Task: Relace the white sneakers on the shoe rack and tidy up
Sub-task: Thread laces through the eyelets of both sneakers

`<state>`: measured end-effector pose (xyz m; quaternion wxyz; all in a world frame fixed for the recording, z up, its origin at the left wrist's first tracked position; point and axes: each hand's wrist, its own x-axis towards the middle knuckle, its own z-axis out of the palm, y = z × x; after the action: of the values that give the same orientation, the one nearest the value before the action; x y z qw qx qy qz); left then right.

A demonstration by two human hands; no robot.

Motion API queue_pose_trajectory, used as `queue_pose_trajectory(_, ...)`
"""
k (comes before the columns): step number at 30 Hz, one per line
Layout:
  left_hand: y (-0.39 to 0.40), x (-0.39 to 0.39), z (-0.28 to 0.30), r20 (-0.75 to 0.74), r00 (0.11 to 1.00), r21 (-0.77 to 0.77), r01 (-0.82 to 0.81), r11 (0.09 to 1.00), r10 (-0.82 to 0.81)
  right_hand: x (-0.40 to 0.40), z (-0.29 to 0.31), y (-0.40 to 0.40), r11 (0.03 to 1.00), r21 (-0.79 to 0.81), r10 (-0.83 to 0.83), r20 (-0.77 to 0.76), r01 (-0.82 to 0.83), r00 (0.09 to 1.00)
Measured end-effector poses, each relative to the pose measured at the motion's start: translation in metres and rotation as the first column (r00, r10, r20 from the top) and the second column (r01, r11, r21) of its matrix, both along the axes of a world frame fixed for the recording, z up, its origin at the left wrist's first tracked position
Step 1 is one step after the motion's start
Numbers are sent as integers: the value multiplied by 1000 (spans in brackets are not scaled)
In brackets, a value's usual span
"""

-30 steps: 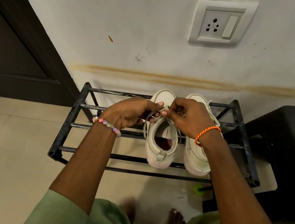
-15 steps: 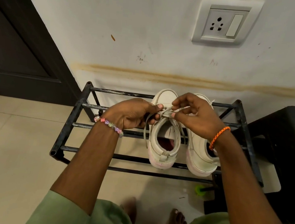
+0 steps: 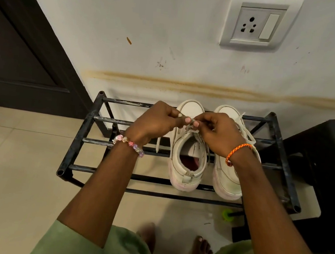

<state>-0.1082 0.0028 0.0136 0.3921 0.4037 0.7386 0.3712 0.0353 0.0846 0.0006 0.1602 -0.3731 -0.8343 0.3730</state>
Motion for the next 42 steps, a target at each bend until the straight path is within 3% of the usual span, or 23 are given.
queue_pose_trajectory(4, -2, 6, 0, -202, 976, 137, 106, 985, -77, -3, -1, 1, 999, -33, -14, 40, 15, 999)
queue_pose_trajectory(6, 0, 9, 0, -389, 918, 165, 147, 975, -72, -4, -2, 2, 997, -71, -10, 48, 14, 999)
queue_pose_trajectory(8, 0, 11, 0, -477, 876, 166, 174, 971, -75, -3, -1, 1, 992, -124, -22, 14, 23, 1000)
queue_pose_trajectory(11, 2, 9, -1, -332, 939, 75, 122, 990, -90, 0, 1, 1, 972, -228, -71, -79, 51, 994)
queue_pose_trajectory(14, 4, 7, -3, 116, 993, -76, -28, 997, 36, 3, 3, -2, 972, -232, -63, -125, 33, 990)
queue_pose_trajectory(17, 6, 9, -2, 465, 867, -228, -79, 971, 180, 4, 7, -5, 994, -113, -19, -91, 8, 996)
queue_pose_trajectory(20, 5, 9, 0, 588, 773, -293, -71, 954, 238, 6, 11, -8, 997, -72, -20, -44, 17, 999)
queue_pose_trajectory(24, 5, 9, 0, 565, 786, -316, -76, 946, 252, 6, 7, -13, 995, 102, -15, -20, 17, 1000)
queue_pose_trajectory(28, 6, 6, -2, 492, 843, -312, -63, 948, 217, 1, 1, -15, 984, 177, 21, -36, -14, 999)
queue_pose_trajectory(32, 7, 4, -6, 519, 826, -281, -78, 957, 220, 0, 3, -11, 998, 55, -29, -85, 34, 996)
queue_pose_trajectory(37, 13, 6, -13, 310, 900, -190, -257, 948, 306, 11, 11, -7, 983, -182, -14, -176, -18, 984)
queue_pose_trajectory(42, 21, 14, -32, 249, 914, 49, -341, 939, 319, 30, 10, -11, 984, -141, 99, -99, -112, 990)
